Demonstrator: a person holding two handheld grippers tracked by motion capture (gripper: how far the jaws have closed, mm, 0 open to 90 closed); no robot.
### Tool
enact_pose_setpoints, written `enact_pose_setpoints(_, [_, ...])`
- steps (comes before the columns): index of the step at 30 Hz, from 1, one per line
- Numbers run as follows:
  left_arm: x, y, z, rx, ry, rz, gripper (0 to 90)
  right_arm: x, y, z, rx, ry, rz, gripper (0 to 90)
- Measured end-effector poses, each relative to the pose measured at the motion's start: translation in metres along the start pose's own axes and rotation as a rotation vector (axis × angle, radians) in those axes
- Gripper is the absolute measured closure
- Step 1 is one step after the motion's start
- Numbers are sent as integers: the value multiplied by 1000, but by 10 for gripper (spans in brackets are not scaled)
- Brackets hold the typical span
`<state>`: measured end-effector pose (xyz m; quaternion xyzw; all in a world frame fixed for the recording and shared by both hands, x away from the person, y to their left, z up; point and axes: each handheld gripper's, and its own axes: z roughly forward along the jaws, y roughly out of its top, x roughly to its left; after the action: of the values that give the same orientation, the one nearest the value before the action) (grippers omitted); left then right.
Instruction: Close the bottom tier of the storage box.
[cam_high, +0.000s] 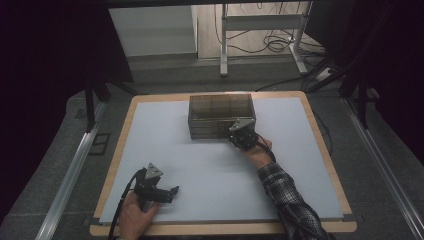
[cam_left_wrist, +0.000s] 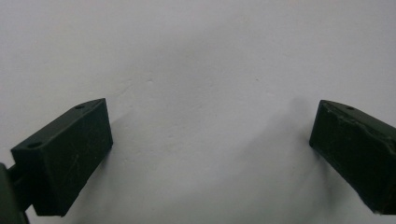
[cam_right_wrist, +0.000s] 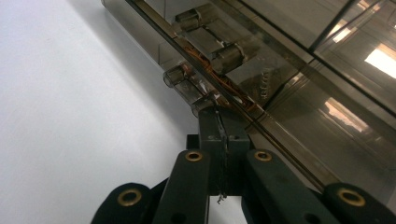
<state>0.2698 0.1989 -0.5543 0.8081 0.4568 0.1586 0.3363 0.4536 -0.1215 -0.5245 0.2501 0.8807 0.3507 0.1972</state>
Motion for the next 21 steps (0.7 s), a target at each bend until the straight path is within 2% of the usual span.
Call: enact_pose_setpoints(21, [0, 0, 0, 0, 0, 0, 0, -2, 1, 3, 0, -7, 7, 888])
